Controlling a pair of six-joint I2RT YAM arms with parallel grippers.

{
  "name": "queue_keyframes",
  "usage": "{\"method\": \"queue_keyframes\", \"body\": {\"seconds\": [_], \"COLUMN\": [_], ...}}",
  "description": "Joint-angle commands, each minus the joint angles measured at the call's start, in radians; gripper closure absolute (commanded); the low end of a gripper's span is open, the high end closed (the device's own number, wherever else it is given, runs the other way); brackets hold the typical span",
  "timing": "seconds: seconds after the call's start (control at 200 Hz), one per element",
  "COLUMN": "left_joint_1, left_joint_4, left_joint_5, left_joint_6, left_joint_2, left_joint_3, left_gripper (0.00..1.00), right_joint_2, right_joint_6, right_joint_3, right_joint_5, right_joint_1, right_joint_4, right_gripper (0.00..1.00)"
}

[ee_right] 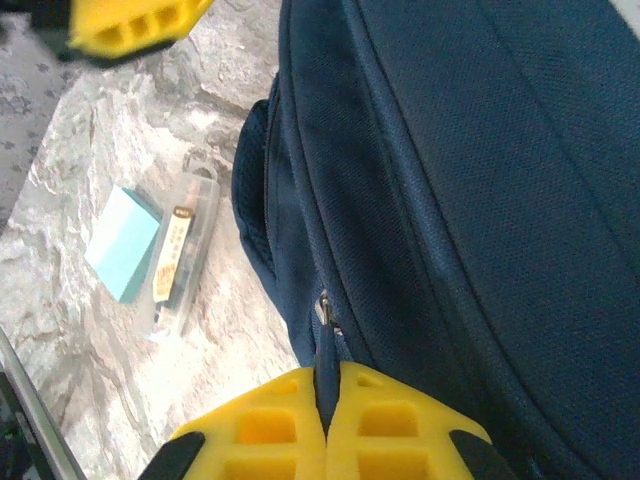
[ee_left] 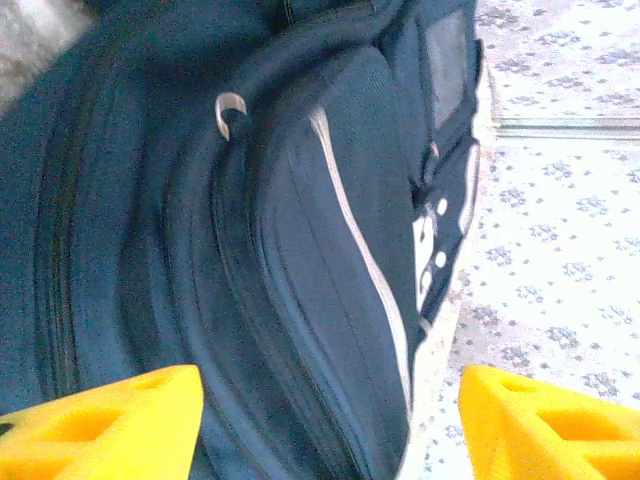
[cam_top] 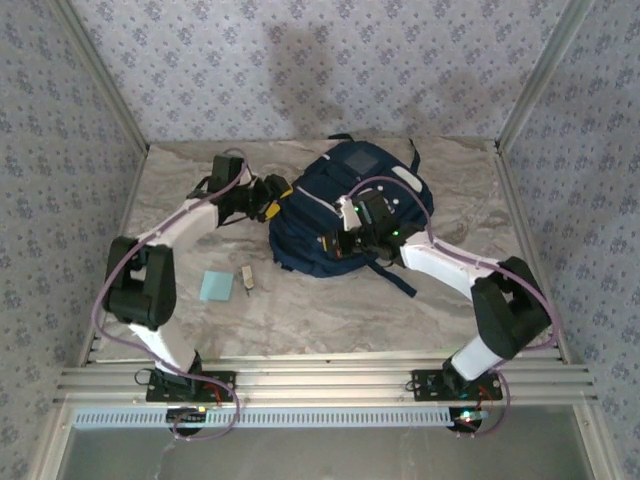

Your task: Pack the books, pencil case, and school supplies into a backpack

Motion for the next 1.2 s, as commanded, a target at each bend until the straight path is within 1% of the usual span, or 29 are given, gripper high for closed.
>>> {"method": "queue_keyframes", "body": {"seconds": [0.0, 0.105, 0.135, 0.195, 0.385, 0.48, 0.555, 0.62, 0.69, 0.725, 0.865, 1.044, 1.104, 1.194], "left_joint_1": [-0.016, -0.042, -0.053, -0.073, -0.127, -0.155, -0.171, -0.182, -0.192, -0.194, -0.194, -0.185, -0.181, -0.177], "left_joint_4": [0.03, 0.117, 0.136, 0.181, 0.284, 0.337, 0.383, 0.394, 0.395, 0.398, 0.415, 0.382, 0.364, 0.344], "left_joint_5": [-0.009, -0.013, -0.019, -0.032, -0.034, -0.034, -0.033, -0.032, -0.035, -0.037, -0.047, -0.054, -0.056, -0.057], "left_joint_6": [-0.076, -0.177, -0.201, -0.243, -0.326, -0.362, -0.388, -0.392, -0.387, -0.387, -0.389, -0.356, -0.343, -0.329], "left_joint_2": [-0.103, -0.148, -0.154, -0.155, -0.082, -0.037, -0.009, 0.007, 0.019, 0.026, 0.039, 0.033, 0.027, 0.02], "left_joint_3": [-0.1, -0.194, -0.211, -0.239, -0.223, -0.215, -0.219, -0.217, -0.216, -0.217, -0.227, -0.197, -0.184, -0.168], "left_gripper": [0.31, 0.3, 0.29, 0.28, 0.3, 0.34, 0.41, 0.5, 0.62, 0.71, 1.0, 1.0, 1.0, 1.0], "right_joint_2": [0.03, 0.048, 0.05, 0.048, 0.022, 0.007, -0.005, -0.015, -0.022, -0.026, -0.04, -0.077, -0.093, -0.122], "right_joint_6": [0.038, 0.052, 0.053, 0.051, 0.046, 0.049, 0.051, 0.052, 0.056, 0.057, 0.052, 0.015, 0.01, 0.008], "right_joint_3": [0.051, 0.055, 0.056, 0.055, 0.048, 0.043, 0.03, 0.019, 0.013, 0.012, 0.002, -0.057, -0.087, -0.141], "right_joint_5": [0.003, -0.002, -0.004, -0.012, -0.045, -0.062, -0.059, -0.058, -0.068, -0.072, -0.069, -0.005, 0.021, 0.027], "right_joint_1": [0.016, 0.03, 0.034, 0.039, 0.043, 0.044, 0.045, 0.044, 0.044, 0.046, 0.044, 0.026, 0.004, -0.037], "right_joint_4": [0.111, 0.145, 0.153, 0.165, 0.189, 0.197, 0.208, 0.217, 0.223, 0.223, 0.205, 0.12, 0.091, 0.081], "right_gripper": [1.0, 1.0, 1.0, 1.0, 1.0, 1.0, 1.0, 1.0, 1.0, 1.0, 1.0, 1.0, 1.0, 1.0]}}
